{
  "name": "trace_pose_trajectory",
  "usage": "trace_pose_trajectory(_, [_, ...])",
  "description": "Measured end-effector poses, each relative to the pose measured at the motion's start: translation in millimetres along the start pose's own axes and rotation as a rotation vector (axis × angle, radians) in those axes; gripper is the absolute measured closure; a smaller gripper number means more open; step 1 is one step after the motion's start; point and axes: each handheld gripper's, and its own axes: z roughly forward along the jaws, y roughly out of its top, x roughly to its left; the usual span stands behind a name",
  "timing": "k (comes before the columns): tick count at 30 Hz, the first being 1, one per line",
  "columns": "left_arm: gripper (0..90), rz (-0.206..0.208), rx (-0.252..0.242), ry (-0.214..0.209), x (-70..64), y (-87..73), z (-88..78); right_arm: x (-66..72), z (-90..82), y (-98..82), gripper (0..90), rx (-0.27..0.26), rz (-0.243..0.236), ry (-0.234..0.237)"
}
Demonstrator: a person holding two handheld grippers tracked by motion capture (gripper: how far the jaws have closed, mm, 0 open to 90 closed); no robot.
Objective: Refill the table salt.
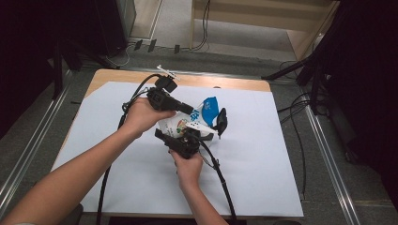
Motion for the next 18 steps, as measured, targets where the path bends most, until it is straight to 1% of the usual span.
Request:
trace_pose_trajectory(9, [90.0, 0.003, 0.003, 0.001, -0.3, 0.1, -0.1, 0.1, 0.1, -0.1, 62.9, -0.002, 0.003, -0.003])
trace_pose_trajectory(14, [89.9, 0.003, 0.002, 0.004, -0.4, 0.0, 0.2, 0.5, 0.3, -0.3, 62.9, -0.002, 0.016, 0.0])
trace_pose_trajectory(18, [89.9, 0.004, 0.002, 0.005, -0.4, 0.1, 0.2, 0.2, 0.5, -0.4, 62.9, -0.004, 0.014, -0.002])
